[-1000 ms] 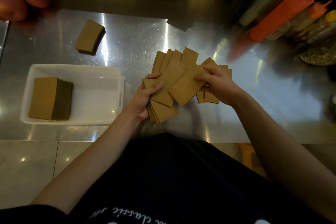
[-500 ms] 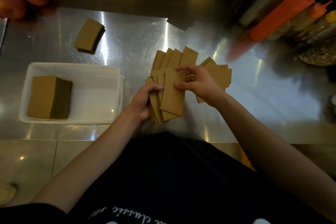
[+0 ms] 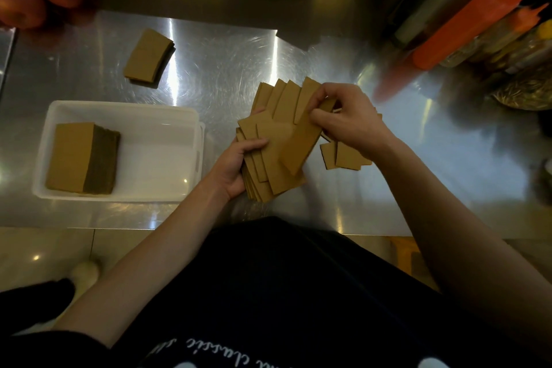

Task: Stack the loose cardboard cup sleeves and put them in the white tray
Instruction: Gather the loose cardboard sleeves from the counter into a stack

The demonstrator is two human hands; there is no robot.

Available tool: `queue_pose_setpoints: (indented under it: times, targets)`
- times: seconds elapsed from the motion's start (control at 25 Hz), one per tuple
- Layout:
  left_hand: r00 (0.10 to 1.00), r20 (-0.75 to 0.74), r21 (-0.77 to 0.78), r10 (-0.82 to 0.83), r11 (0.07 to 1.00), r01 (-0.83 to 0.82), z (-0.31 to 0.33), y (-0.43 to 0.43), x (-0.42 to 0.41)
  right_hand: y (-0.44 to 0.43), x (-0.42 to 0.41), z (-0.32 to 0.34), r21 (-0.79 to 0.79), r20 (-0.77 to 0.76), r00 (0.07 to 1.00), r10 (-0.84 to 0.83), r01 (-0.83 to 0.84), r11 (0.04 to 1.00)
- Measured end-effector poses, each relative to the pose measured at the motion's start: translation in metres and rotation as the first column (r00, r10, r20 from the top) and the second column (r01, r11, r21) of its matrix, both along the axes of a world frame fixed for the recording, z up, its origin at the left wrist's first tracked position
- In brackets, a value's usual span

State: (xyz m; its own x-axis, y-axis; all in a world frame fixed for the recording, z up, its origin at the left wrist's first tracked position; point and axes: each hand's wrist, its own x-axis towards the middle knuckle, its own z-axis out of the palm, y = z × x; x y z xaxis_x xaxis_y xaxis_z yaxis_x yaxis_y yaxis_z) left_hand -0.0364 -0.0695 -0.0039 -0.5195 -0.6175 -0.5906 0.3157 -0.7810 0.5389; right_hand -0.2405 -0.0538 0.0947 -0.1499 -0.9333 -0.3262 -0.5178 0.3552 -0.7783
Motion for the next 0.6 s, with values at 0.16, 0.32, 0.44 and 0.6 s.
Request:
queue_pose_setpoints:
  times: [0.16,0.32,0.44,0.6]
  targets:
    - [1.000,-0.030,0.010,0.001,1.000,0.000,0.006,0.000,-0.004,-0.014,0.011,0.013,0.173,-0.075,0.981,0.179,-0.164,0.971]
    - [0.997,-0.023,0.069,-0.079,0.994,0.080,0.011,0.004,-0.005,-0.016,0.035,-0.002,0.177,-0.072,0.982,0.177,-0.162,0.971]
    - [0.993,-0.036,0.058,-0.113,0.992,0.115,0.015,0.005,-0.003,-0.015,0.035,-0.007,0.224,0.033,0.978,0.205,-0.207,0.952]
    - [0.994,-0.069,0.021,-0.081,0.996,0.083,0.015,0.003,-0.001,-0.007,0.029,-0.019,0.166,-0.154,0.930,0.334,-0.309,0.937]
